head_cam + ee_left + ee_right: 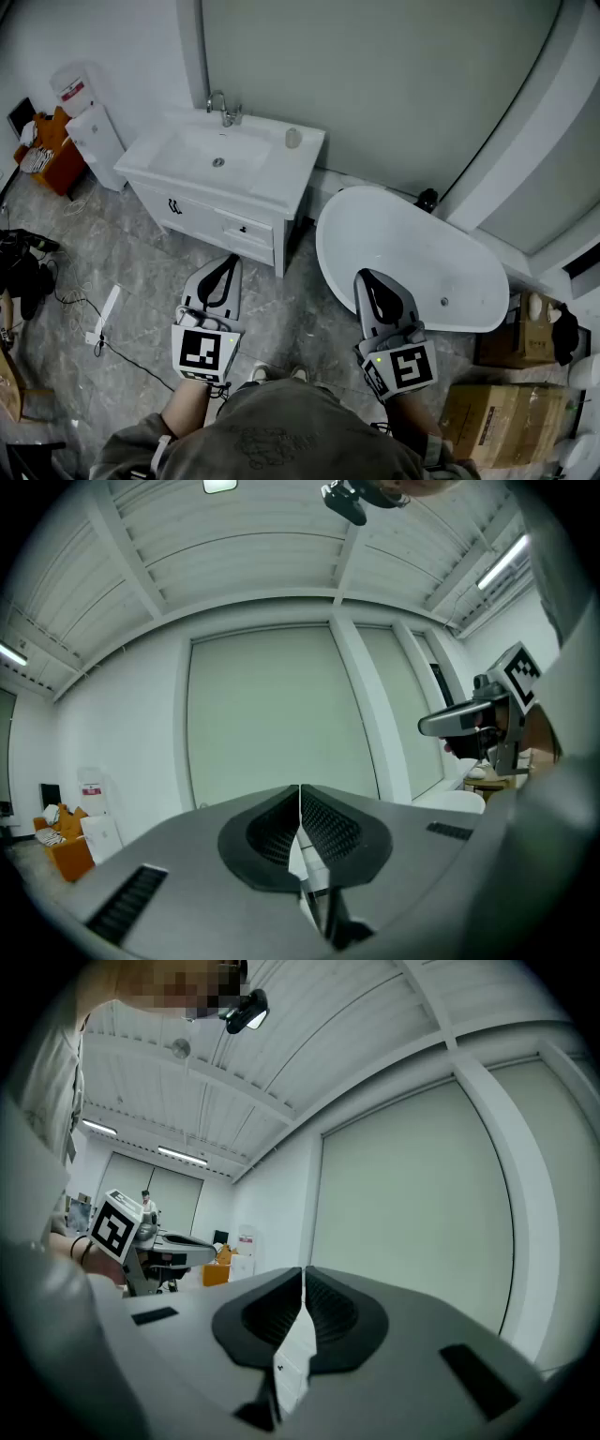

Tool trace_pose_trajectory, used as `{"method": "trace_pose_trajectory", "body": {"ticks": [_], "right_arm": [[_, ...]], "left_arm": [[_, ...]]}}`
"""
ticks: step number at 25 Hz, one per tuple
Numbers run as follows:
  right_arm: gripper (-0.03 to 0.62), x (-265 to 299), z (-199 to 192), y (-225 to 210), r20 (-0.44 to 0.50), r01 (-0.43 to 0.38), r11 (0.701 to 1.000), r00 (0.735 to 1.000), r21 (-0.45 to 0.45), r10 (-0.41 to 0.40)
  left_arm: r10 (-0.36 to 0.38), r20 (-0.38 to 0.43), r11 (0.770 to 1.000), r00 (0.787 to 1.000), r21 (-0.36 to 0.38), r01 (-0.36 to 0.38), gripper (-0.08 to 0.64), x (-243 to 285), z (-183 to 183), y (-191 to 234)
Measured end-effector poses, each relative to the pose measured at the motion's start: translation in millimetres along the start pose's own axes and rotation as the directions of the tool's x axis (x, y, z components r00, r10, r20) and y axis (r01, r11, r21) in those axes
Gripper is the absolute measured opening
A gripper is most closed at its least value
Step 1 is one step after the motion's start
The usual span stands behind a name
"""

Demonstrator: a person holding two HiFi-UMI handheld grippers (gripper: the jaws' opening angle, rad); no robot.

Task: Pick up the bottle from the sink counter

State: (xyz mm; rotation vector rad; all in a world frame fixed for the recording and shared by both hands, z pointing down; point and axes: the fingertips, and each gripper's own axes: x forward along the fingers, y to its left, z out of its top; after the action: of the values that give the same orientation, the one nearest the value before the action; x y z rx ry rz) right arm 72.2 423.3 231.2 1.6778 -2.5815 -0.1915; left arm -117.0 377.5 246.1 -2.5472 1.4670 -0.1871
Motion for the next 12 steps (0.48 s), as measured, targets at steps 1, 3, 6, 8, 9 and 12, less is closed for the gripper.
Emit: {"method": "trace_pose_trajectory", "body": {"ticks": [1, 3, 6, 8, 9, 12], "right_arm": [[0.034, 0, 1, -1, 0.004, 0.000, 1.000, 1.000, 0.011, 0.000], [0.034, 1, 2, -4, 0.012, 0.000, 0.999, 1.000, 0.033, 0.000], [0.034, 1, 0, -8, 0.012, 0.001, 0.999, 1.000, 0.046, -0.002], [0.034, 2, 0, -12, 0.009, 0.004, 0.999, 1.000, 0.042, -0.004], [0.034, 3, -1, -14, 0.008, 0.005, 0.999, 1.000, 0.043, -0.005], [0.034, 4, -4, -20, 0.005, 0.003, 0.999, 1.000, 0.048, -0.004]], "left_arm": [[0.001, 0.001, 1.000, 1.000, 0.005, -0.001, 0.020, 1, 1, 0], [0.002, -0.002, 1.000, 1.000, 0.007, -0.002, 0.020, 2, 2, -1], [0.001, -0.013, 1.000, 1.000, -0.003, -0.001, 0.020, 5, 3, -4], [-0.002, -0.003, 1.000, 1.000, 0.009, 0.002, 0.020, 9, 4, -5], [-0.002, -0.001, 1.000, 1.000, 0.013, 0.002, 0.020, 11, 4, -6], [-0.001, -0.003, 1.000, 1.000, 0.013, 0.001, 0.020, 14, 3, -9]]}}
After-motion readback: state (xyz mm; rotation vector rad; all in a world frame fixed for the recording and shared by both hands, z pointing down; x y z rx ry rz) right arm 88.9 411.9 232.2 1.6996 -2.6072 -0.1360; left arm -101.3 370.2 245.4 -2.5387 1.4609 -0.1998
